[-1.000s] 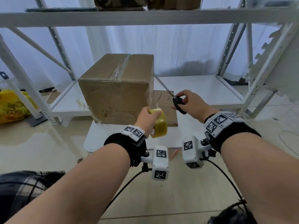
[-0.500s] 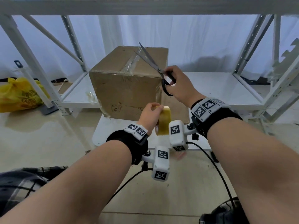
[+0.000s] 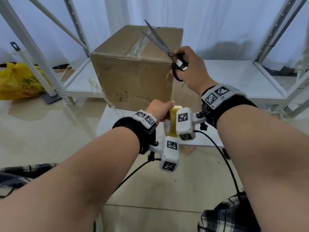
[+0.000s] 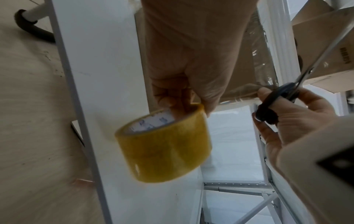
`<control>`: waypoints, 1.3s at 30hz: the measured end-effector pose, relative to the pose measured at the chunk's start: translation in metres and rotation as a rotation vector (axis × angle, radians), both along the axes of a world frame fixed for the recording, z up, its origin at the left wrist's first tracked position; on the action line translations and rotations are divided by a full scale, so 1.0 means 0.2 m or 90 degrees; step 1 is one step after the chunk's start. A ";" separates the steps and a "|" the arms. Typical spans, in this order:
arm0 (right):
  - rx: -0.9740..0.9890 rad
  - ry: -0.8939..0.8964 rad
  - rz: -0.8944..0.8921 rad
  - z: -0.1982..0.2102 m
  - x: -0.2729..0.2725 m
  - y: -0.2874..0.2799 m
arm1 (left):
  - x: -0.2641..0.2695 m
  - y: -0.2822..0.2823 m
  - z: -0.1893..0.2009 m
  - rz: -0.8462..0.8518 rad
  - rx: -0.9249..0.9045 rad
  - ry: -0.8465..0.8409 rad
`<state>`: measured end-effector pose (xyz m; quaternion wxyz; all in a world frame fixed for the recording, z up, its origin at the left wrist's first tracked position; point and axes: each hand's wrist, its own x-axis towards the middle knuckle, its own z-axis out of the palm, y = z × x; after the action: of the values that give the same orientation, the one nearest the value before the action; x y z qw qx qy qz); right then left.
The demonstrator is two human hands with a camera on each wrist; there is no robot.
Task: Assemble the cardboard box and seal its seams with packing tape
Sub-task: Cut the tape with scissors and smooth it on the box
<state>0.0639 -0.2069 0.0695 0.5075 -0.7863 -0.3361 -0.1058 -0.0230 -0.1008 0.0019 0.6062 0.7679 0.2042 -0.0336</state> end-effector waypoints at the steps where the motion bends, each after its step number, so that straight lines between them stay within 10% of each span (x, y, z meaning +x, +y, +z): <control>1: -0.006 -0.006 -0.001 0.00 0.00 0.00 | -0.01 -0.01 -0.02 -0.006 -0.032 -0.008; 18: -0.502 0.302 -0.041 -0.11 -0.16 -0.58 | -0.06 -0.09 -0.04 0.107 -0.157 -0.081; 39: -0.496 0.289 0.078 0.01 -0.09 -0.44 | -0.05 0.00 -0.01 0.048 -0.150 -0.045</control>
<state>0.0449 -0.2954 0.0712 0.2403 -0.9004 -0.2772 0.2339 -0.0329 -0.1018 -0.0003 0.6996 0.6841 0.2060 -0.0079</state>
